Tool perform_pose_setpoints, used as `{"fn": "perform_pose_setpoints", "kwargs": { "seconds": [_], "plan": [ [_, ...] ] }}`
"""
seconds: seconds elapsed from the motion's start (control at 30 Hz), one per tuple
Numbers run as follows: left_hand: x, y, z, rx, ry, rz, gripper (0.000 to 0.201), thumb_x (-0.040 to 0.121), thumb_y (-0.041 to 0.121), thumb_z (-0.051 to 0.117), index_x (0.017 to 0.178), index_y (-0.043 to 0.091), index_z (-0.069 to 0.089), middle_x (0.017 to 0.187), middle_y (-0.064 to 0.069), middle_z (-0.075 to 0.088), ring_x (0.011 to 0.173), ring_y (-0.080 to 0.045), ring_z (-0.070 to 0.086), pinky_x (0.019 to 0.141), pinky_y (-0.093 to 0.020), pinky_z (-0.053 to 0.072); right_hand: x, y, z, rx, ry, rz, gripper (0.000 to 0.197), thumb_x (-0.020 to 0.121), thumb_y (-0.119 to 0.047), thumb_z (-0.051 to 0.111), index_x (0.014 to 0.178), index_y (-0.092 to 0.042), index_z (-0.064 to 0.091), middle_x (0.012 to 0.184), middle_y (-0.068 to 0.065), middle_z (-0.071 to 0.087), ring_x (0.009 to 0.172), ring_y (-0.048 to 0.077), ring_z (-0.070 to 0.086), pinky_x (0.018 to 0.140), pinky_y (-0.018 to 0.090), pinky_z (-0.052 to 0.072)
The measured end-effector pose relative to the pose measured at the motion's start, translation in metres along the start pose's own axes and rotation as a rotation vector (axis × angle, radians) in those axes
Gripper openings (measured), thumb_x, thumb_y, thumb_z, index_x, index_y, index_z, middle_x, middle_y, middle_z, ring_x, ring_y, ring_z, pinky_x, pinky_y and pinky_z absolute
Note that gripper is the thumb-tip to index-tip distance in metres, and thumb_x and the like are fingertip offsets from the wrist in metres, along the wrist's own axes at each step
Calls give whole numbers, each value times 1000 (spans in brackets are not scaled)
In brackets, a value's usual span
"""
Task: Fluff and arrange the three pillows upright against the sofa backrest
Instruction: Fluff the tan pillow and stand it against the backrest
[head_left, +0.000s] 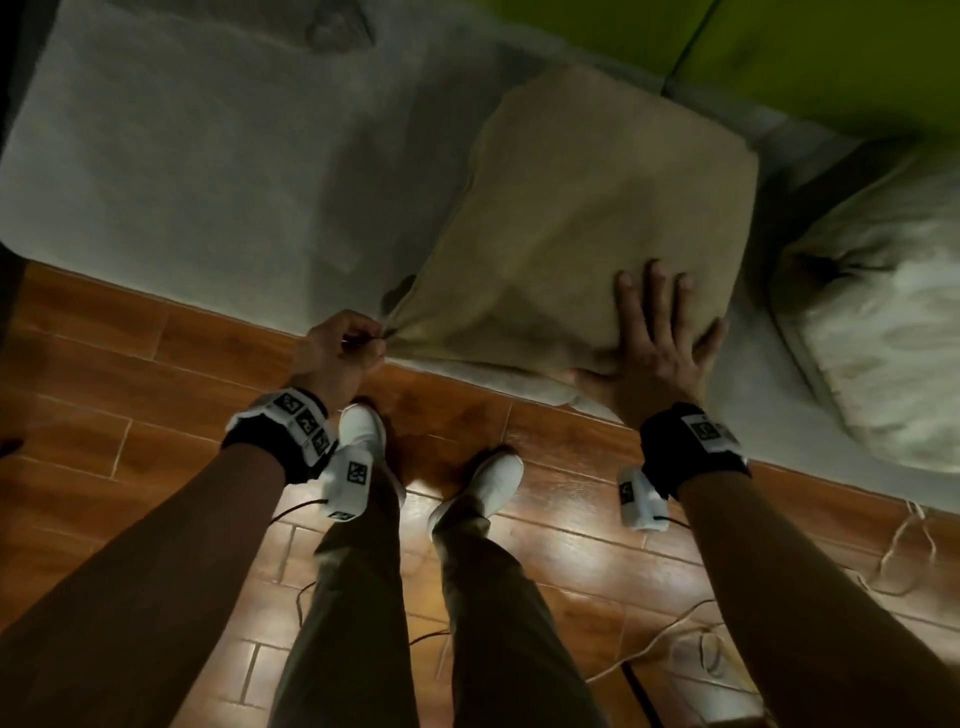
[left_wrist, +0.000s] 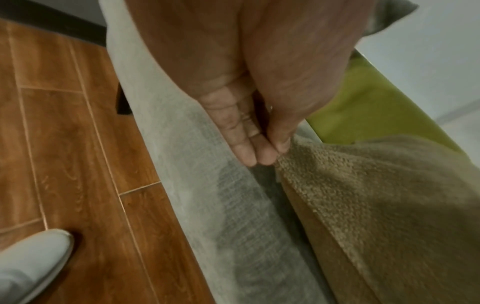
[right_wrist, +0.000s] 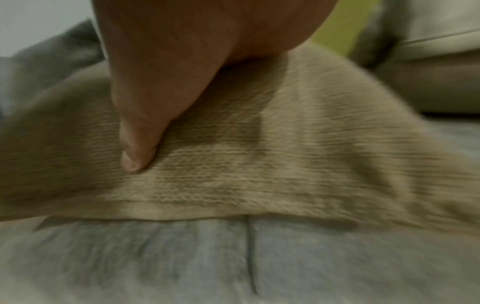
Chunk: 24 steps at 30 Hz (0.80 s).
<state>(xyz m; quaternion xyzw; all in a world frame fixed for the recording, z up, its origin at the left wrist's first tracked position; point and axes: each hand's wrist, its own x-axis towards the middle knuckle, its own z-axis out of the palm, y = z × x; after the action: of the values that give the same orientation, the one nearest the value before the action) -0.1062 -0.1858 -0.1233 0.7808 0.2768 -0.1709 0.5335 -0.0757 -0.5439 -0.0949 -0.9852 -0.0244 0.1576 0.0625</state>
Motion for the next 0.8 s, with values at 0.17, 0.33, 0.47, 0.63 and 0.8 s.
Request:
{"fn": "perform_pose_setpoints", "kwargs": {
  "seconds": [0.17, 0.33, 0.47, 0.63, 0.8],
  "plan": [
    [-5, 11, 3, -231, -89, -152, 24, 94, 10, 64, 117, 13, 56, 99, -8, 64, 101, -32, 63, 90, -46, 54, -33, 50, 22, 429, 120, 199, 133, 70, -52, 88, 163, -16, 0, 169, 19, 11, 154, 39, 19, 122, 59, 22],
    [-13, 22, 32, -92, -307, -360, 28, 91, 22, 68, 115, 10, 58, 114, -8, 67, 94, -19, 66, 75, -34, 56, -53, 84, 19, 996, -176, 685, 88, 82, -32, 85, 154, -21, 38, 137, 6, 62, 123, 27, 59, 105, 43, 48],
    [-14, 22, 55, -382, -298, -377, 23, 96, 26, 61, 113, 11, 63, 114, -7, 71, 101, -24, 71, 87, -46, 56, -62, 96, 32, 1264, -169, 790, 56, 83, -25, 84, 134, -17, 63, 111, 6, 75, 102, 25, 72, 89, 39, 58],
    [-4, 31, 50, -612, -84, -296, 10, 98, 20, 57, 104, 17, 65, 102, -5, 69, 103, -29, 68, 83, -47, 57, -64, 115, 31, 1346, -93, 809, 51, 76, -1, 85, 122, -11, 66, 108, 17, 74, 91, 28, 73, 77, 30, 59],
    [6, 46, 33, -634, -26, -280, 11, 90, 19, 64, 98, 18, 70, 85, -2, 69, 97, -30, 69, 87, -49, 58, -69, 124, 29, 1465, -143, 753, 44, 85, -2, 76, 126, -14, 66, 119, 14, 72, 105, 30, 73, 85, 34, 58]
  ]
}}
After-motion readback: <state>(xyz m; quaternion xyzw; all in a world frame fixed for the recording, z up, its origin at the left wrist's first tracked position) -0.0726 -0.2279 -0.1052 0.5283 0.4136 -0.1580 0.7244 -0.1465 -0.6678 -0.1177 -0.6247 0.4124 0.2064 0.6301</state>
